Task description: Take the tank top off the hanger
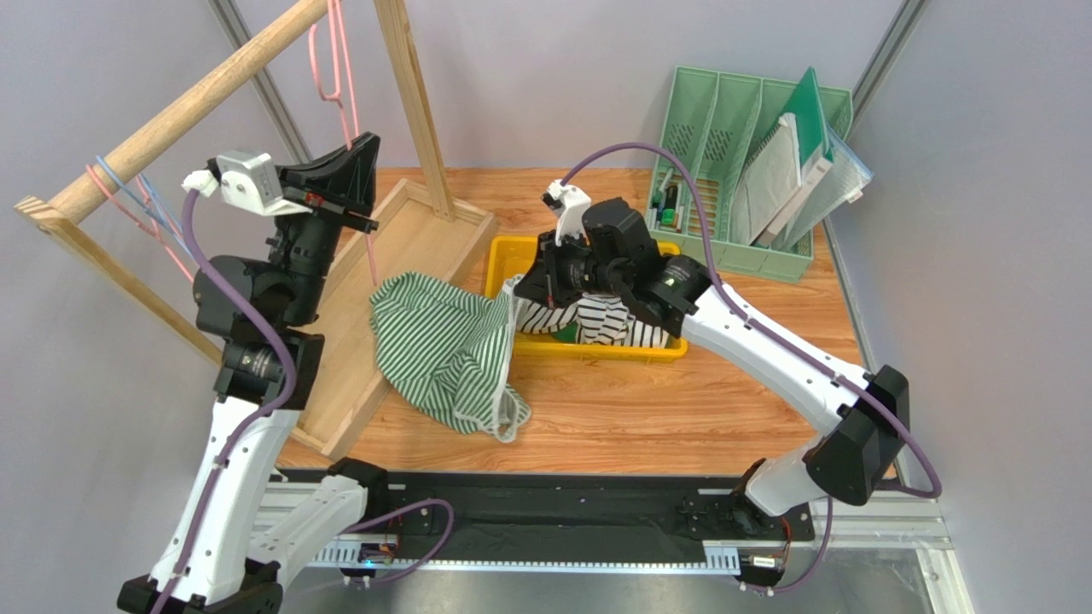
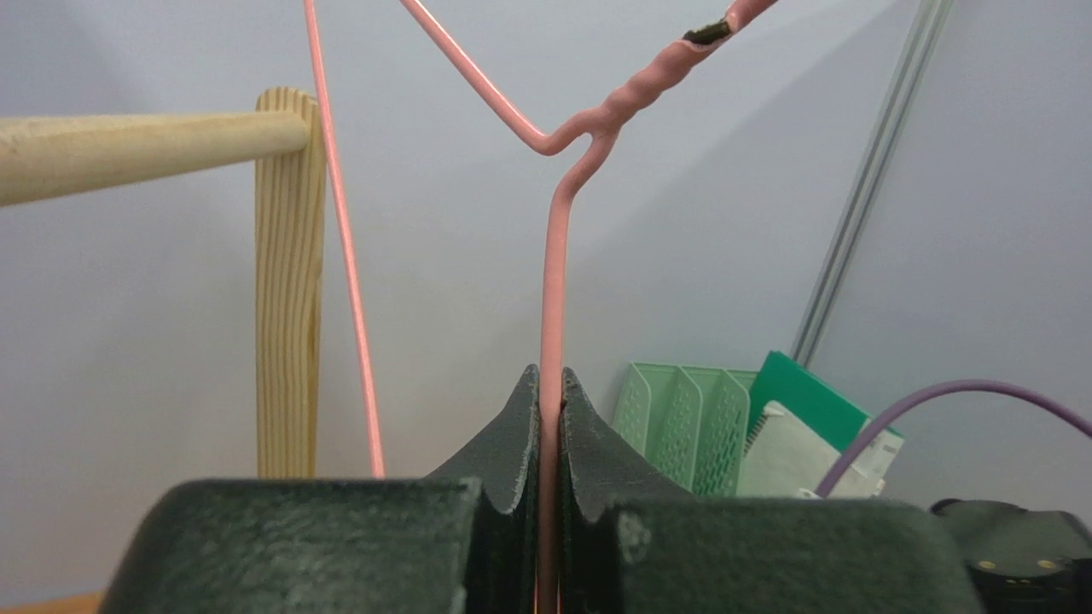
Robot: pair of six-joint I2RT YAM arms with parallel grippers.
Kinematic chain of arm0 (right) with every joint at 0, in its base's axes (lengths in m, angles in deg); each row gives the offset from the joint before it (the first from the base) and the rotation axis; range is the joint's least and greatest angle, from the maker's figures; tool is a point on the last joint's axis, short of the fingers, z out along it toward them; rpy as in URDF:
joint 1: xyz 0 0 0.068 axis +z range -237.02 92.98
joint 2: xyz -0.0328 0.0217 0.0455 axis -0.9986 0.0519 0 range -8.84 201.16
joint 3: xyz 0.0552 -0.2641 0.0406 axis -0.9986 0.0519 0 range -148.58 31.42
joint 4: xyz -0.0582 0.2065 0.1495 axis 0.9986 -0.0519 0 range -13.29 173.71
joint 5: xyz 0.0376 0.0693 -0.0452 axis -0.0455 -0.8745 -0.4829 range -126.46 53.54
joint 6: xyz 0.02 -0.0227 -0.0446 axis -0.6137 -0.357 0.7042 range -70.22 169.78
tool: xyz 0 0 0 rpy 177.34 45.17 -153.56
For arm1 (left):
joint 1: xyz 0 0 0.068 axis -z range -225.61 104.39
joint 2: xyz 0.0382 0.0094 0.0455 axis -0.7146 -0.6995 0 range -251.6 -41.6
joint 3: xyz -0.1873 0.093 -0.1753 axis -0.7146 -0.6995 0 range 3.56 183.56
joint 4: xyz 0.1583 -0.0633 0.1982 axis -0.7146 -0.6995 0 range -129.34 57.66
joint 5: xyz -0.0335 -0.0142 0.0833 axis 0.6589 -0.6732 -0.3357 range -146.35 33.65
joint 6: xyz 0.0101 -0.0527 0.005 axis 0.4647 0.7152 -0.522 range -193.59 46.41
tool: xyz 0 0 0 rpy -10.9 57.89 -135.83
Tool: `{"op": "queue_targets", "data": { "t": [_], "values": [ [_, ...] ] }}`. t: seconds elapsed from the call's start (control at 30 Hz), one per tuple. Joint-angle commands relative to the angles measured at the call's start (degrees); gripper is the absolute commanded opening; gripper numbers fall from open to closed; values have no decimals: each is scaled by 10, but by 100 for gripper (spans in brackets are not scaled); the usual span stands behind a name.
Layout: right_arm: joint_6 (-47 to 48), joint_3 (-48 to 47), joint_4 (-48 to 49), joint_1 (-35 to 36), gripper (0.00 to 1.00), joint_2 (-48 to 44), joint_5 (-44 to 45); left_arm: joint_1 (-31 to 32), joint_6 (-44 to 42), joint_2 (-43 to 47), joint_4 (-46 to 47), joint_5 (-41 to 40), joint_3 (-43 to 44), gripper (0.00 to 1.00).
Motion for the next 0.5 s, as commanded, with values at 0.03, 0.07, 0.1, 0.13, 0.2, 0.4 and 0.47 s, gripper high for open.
{"op": "queue_targets", "data": {
  "t": [0.03,0.07,0.1,0.13,0.2,0.4,0.47],
  "values": [
    [8,-87,12,1,0,46,-24,1,108,29,-205,-30,63,0],
    [12,-102,2,1,0,55,-25,1,121,35,-219,-33,65,0],
    [13,-118,-5,2,0,74,-28,1,125,49,-232,-30,67,0],
    [14,-155,-9,4,0,84,-33,1,128,57,-255,-28,73,0],
    [14,-188,-24,9,0,104,-33,1,131,77,-280,-22,83,0],
    [-2,-238,-7,20,0,72,-48,1,118,117,-349,-26,118,0],
    [9,-260,-18,21,0,56,-47,1,116,130,-361,-33,120,0]
  ]
}}
